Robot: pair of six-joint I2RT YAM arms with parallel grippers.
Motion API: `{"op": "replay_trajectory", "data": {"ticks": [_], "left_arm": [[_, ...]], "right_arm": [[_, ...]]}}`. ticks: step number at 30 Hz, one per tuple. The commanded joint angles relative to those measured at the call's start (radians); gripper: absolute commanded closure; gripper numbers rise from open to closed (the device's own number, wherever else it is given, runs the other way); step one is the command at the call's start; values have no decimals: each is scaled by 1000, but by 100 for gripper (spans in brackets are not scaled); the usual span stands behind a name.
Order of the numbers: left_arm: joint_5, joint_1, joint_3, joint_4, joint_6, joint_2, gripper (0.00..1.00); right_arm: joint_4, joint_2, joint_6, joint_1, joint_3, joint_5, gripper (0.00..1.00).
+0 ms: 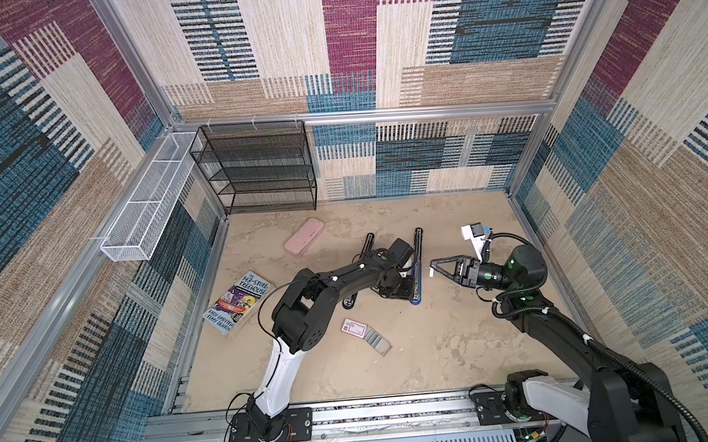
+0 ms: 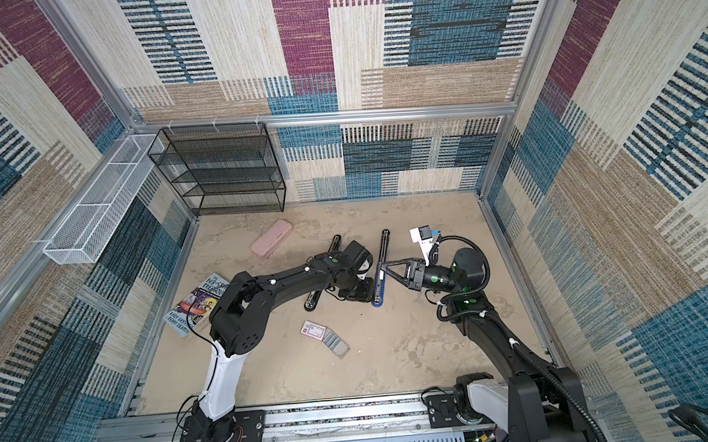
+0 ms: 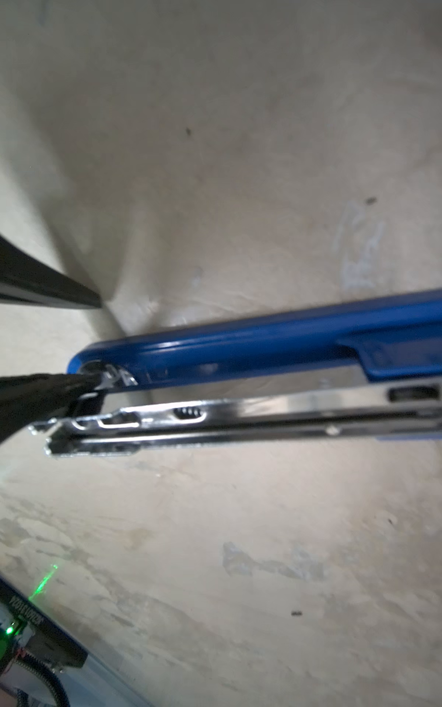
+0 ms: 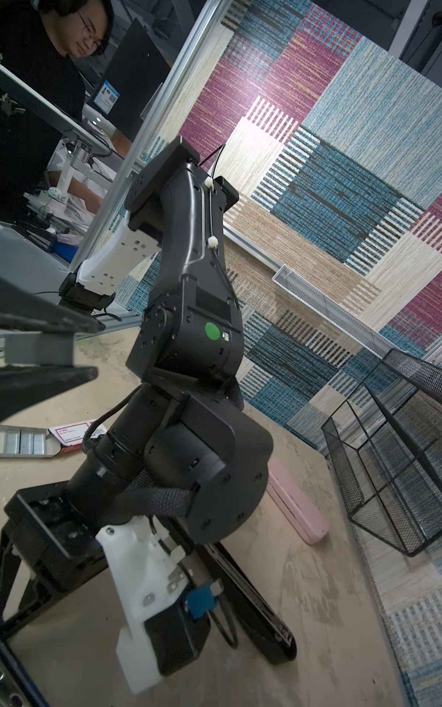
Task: Load the staples into the stapler
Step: 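Move the strip over the blue stapler channel with right gripper while left withdraws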
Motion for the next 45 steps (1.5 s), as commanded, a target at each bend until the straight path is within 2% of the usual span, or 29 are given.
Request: {"op": "replay_trajectory", "data": {"ticks": [1,6,10,17,20,23,27,34,45], "left_arm": [[18,-13,15,-48,29,18,68],[14,-12,-44,-19,45,-47,68],[7,8,-150,29,29,-146,68],[-34,86,-378,77,-19,-342,68],[-52,103,-436,73,-18,-405,68],[-63,105,-469,70,-19,-447,68],[-72,105,-498,73,-12,-480,68],[-58,106,-539,86,-13,-523,68],[26,106,-620,188,-31,-579,67]], "right_arm": [[-43,16,-49,-12,14,27,82],[-144,56,-124,-18,44,81,83],[-275,93,-204,-18,100,158,82],[-579,168,-350,-15,251,418,80],[-693,204,-381,19,324,580,80],[-794,250,-382,80,404,778,80],[-863,318,-348,161,473,962,82],[-944,456,-329,277,578,1190,83],[-969,586,-310,353,630,1339,84]]}}
